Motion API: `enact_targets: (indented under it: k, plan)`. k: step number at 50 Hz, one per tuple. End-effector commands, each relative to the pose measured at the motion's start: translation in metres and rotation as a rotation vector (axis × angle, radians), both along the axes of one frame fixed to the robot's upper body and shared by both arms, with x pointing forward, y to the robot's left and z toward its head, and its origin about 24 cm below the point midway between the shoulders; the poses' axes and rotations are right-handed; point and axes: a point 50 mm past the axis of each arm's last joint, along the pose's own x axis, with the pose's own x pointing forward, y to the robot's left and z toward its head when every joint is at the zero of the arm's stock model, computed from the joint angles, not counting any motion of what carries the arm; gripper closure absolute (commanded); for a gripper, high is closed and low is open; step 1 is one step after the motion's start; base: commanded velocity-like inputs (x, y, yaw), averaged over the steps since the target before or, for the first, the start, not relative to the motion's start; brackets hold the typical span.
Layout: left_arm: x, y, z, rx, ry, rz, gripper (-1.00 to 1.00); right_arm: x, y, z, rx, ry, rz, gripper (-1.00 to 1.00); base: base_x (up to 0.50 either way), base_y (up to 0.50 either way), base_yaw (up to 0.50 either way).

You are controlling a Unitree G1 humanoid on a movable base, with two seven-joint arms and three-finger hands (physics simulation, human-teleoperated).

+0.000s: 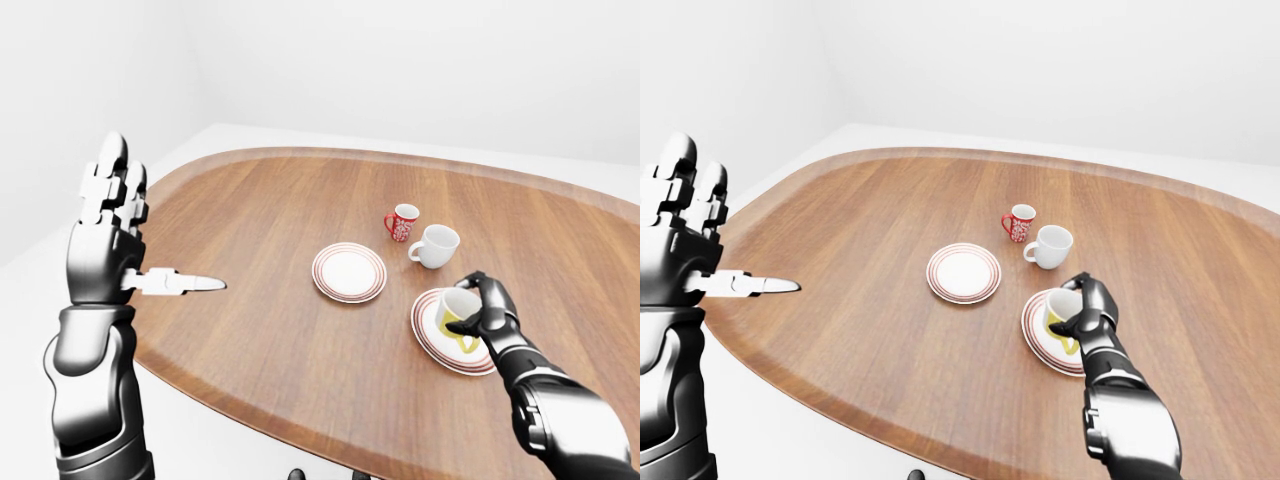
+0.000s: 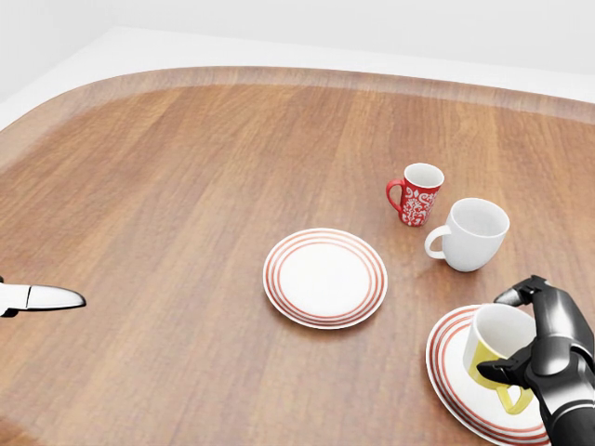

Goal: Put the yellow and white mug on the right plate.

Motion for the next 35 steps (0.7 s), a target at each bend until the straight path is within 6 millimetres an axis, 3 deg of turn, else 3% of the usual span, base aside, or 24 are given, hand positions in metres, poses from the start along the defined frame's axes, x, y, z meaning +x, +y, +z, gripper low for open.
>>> enact_targets:
  k: [1, 20, 21, 35]
  plan:
    - [-0.0017, -0.0004, 0.0016, 0.004, -0.008, -0.001, -1.0, 0.0045, -0.0004, 0.0061, -0.016, -0.024, -0.004, 1.0, 0.0, 0.0, 0.0]
    - [0.0005, -0.0009, -0.0023, -0.001, 0.009, -0.002, -1.0, 0.0019, -0.0005, 0.0032, -0.01, -0.022, -0.017, 0.99, 0.0, 0.0, 0.0]
    - [-0.0002, -0.001, -0.0016, 0.0, 0.006, -0.002, -1.0, 0.002, -0.0004, 0.0026, 0.013, -0.014, -0.011, -1.0, 0.0, 0.0, 0.0]
    - [0.0002, -0.0005, -0.0022, 0.0, 0.009, 0.0, -1.0, 0.0015, -0.0016, 0.003, -0.001, -0.015, -0.013, -1.0, 0.0, 0.0, 0.0]
